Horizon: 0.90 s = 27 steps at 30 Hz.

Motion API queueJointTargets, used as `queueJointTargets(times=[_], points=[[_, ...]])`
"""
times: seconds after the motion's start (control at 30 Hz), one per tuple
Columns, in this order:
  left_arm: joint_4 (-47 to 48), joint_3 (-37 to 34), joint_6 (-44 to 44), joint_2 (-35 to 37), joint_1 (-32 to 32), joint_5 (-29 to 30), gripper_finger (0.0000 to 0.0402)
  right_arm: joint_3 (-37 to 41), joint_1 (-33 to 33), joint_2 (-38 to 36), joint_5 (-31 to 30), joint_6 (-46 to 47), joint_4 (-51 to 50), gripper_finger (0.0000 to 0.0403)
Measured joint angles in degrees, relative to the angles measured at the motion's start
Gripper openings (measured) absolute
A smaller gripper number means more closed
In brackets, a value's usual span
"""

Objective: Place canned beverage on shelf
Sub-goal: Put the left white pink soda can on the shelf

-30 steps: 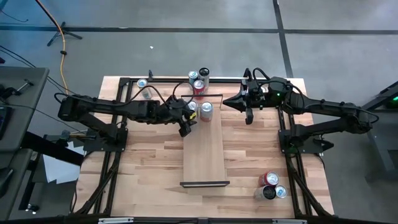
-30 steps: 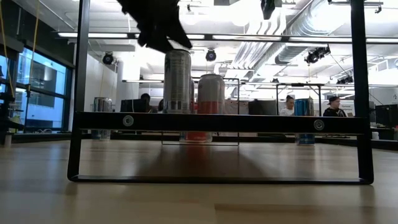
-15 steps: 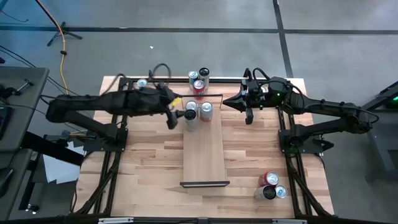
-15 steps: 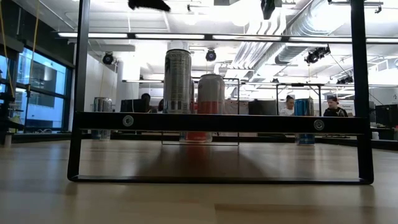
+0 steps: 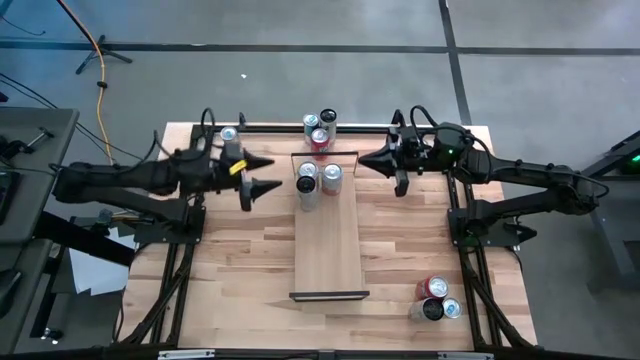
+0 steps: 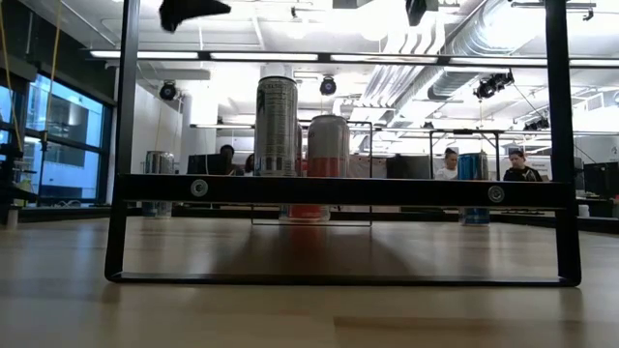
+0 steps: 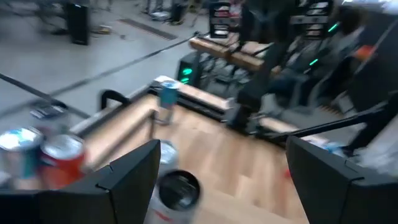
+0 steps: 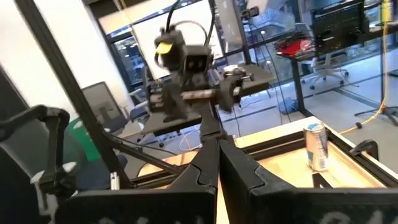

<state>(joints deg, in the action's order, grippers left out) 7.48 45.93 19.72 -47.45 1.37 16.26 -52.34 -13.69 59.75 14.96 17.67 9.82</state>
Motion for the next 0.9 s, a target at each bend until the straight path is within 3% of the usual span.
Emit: queueJointTargets(times=[0.17, 0.33, 0.47, 0.67, 0.9], points=[[-8.75, -9.40, 3.09, 4.97, 2.79, -1.17, 0.0287, 0.00, 0.00, 0.00, -2.57, 0.75, 0.84, 0.0000], [-2.05, -10.89, -3.35, 6.15, 4.77, 2.31, 0.0257, 0.00, 0.00, 0.00, -4.01, 5.44, 1.63, 0.0000], [1.74, -11.57, -6.53, 3.34, 5.67, 3.83, 0.0189, 0.00, 0.00, 0.00, -7.22, 8.00, 1.57, 0.0000], [-20.25, -21.68, -1.33, -3.72, 6.70, 1.54, 0.0021, 0.00, -0.02, 0.00, -11.60, 7.98, 1.51, 0.0000], [-34.55, -26.27, 3.84, -14.49, 8.61, 3.12, 0.0002, 0.00, 0.00, 0.00, -11.56, 7.86, 0.81, 0.0000]])
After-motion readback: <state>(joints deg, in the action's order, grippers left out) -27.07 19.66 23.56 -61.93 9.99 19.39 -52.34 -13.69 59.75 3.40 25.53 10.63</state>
